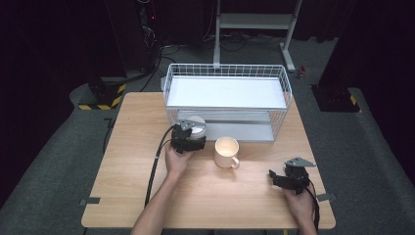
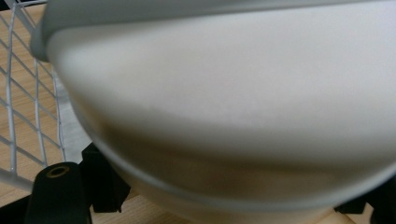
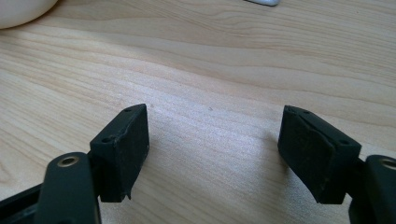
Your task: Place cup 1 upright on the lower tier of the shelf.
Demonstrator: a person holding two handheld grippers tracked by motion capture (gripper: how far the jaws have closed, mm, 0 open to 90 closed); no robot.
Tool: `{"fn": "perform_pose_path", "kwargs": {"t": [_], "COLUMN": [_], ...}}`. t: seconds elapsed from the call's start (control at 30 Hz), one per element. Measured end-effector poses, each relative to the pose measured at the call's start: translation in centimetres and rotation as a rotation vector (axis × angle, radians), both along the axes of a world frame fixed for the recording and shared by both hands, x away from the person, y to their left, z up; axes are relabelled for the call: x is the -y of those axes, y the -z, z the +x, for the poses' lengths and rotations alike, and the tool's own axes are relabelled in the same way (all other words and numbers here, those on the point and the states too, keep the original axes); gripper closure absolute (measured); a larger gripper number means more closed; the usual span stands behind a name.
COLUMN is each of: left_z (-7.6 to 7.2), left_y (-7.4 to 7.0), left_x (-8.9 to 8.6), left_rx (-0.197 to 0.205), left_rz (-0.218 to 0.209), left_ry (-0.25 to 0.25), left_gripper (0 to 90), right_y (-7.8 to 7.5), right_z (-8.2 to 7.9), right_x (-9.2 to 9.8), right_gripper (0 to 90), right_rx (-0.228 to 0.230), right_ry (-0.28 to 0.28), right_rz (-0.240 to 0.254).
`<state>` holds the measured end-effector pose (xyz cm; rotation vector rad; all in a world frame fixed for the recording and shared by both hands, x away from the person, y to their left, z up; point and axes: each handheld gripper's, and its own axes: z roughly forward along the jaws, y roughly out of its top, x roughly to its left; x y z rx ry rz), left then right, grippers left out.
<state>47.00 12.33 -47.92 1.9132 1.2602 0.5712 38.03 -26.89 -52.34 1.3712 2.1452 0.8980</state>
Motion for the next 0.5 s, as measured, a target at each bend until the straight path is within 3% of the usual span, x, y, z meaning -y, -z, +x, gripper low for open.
{"fn": "perform_pose_path", "kwargs": {"t": [0.07,0.2,0.4,0.5], "left_z": [0.3,0.8,1.4,1.8], "left_y": [0.0,-0.2,0.0,0.0], "left_x": [0.0,0.3,0.5,0.6], "left_rx": [-0.004,-0.006,-0.005,-0.002], "left_rz": [-0.003,0.045,0.009,0.024], "left_ry": [-0.012,-0.005,-0.012,-0.012], "left_gripper": [19.4,19.4,19.4,19.4], "right_y": [0.0,0.0,0.0,0.0], "right_z": [0.0,0.0,0.0,0.0], "right_x": [0.0,0.0,0.0,0.0], "right_gripper": [25.2,25.2,25.2,25.2], "right_rx": [0.0,0.0,0.0,0.0], "right_ry": [0.0,0.0,0.0,0.0], "right_rz": [0.0,0.0,0.0,0.0]}}
